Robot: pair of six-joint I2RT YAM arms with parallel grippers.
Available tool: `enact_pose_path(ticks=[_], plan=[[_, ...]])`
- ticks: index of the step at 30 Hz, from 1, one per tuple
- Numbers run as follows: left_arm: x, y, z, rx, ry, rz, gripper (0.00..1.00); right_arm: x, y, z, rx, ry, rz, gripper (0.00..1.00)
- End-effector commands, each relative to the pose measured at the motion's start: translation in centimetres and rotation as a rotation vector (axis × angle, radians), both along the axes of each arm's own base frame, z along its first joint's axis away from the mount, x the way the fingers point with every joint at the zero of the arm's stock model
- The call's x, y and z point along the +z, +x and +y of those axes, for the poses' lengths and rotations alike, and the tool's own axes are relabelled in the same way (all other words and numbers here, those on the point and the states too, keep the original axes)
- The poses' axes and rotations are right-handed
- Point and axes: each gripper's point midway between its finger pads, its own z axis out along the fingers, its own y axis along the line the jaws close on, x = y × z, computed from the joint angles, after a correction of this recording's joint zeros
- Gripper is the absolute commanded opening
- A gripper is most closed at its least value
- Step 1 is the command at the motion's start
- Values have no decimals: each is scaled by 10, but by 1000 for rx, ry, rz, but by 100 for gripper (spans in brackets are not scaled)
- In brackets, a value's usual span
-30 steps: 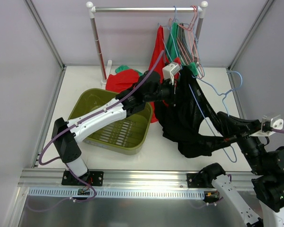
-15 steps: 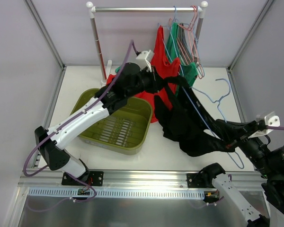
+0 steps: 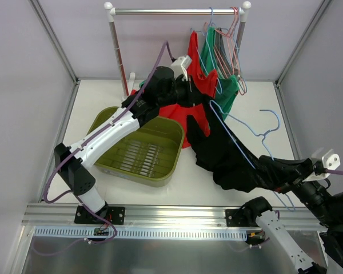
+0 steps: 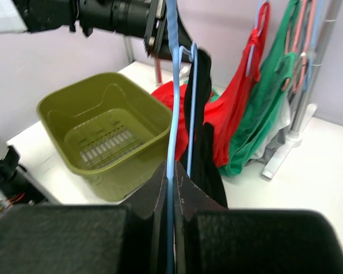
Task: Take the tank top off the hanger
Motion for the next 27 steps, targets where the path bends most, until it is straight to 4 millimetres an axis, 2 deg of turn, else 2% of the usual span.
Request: enact_pose_path(ticks=[1,4,7,10,11,13,14,15,16,17,18,19,20,21,22,23,27], plan=[[20,-37,-29,-162,-22,-74,0,34,9,-14,-97,106,-161,0],[12,-45,-38,-214,-22,-43,0,50,8,-12,-82,145,-190,0],[2,-62,-47,-289,-22,-11,0,68,16,-21,-145,221,-268,0],[-10,-95,-62,-375,9,-34,0,76,44,-32,-254,338,-353,0],[-20,-115,-71,-425,33,-46,0,77,51,-35,-280,370,-367,0],[-29,-134,-79,-474,49,-62,0,79,71,-37,-326,435,-440,0],[-42,-151,-85,-514,72,-64,0,77,79,-36,-339,451,-459,0],[-49,-160,-88,-539,83,-64,0,97,71,-40,-330,522,-579,0],[-58,-166,-91,-562,93,-64,0,76,89,-33,-332,517,-585,0],[-73,-174,-92,-583,121,-58,0,73,95,-33,-348,529,-623,0],[-82,-183,-93,-602,135,-51,0,90,83,-39,-344,590,-741,0],[-90,-185,-94,-605,146,-39,0,85,89,-38,-355,579,-758,0],[-108,-187,-91,-600,173,-3,0,87,91,-36,-356,563,-778,0],[-117,-188,-90,-597,185,15,0,92,94,-33,-361,533,-815,0],[-124,-188,-89,-595,190,24,0,96,94,-31,-357,525,-837,0],[-142,-189,-85,-587,217,51,0,101,93,-31,-356,528,-862,0],[-177,-188,-77,-555,278,94,0,121,85,-25,-329,492,-952,0]])
